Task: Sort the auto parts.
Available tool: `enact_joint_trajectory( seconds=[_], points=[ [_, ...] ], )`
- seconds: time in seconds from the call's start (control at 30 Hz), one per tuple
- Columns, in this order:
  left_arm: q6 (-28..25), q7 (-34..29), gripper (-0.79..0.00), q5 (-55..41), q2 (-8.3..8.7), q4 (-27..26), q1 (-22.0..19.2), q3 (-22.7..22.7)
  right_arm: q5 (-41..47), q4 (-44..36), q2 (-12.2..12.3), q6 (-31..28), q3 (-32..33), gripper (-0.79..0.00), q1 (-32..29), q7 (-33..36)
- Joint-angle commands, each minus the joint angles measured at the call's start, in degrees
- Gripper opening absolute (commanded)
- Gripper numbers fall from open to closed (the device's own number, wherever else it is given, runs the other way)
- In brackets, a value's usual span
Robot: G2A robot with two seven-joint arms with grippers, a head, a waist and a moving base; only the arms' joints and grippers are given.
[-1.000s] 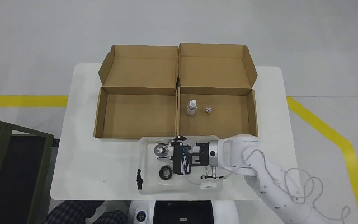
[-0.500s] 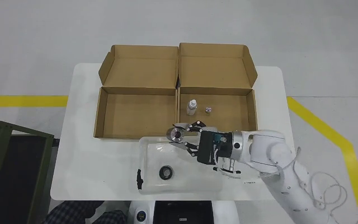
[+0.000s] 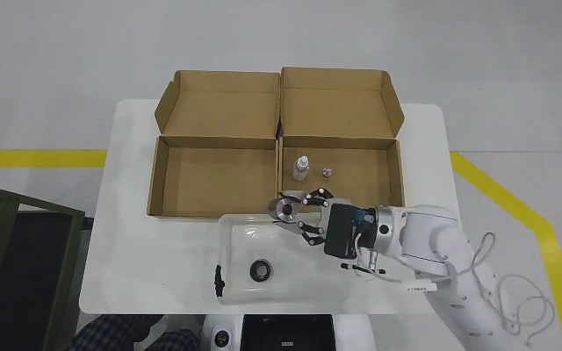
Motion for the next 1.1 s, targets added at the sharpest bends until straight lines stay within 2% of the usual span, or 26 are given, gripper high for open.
enact_joint_trajectory(
  seconds=[0.0, 0.27, 0.53, 1.07],
  points=[
    [0.0, 0.0, 0.0, 0.0, 0.0, 0.0, 0.0, 0.0, -0.14, 0.39, -0.01, 0.16, -0.26, -0.785, 0.15, 0.14],
    [0.0, 0.0, 0.0, 0.0, 0.0, 0.0, 0.0, 0.0, -1.99, 3.76, -0.51, 1.78, -3.93, -0.785, 2.63, 1.55],
    [0.0, 0.0, 0.0, 0.0, 0.0, 0.0, 0.0, 0.0, -4.5, 8.02, -1.75, 4.9, -9.75, -0.785, 7.79, 4.06],
    [0.0, 0.0, 0.0, 0.0, 0.0, 0.0, 0.0, 0.0, -6.92, 20.09, -6.29, 15.27, -21.73, -0.785, 20.6, 10.93]
  ],
)
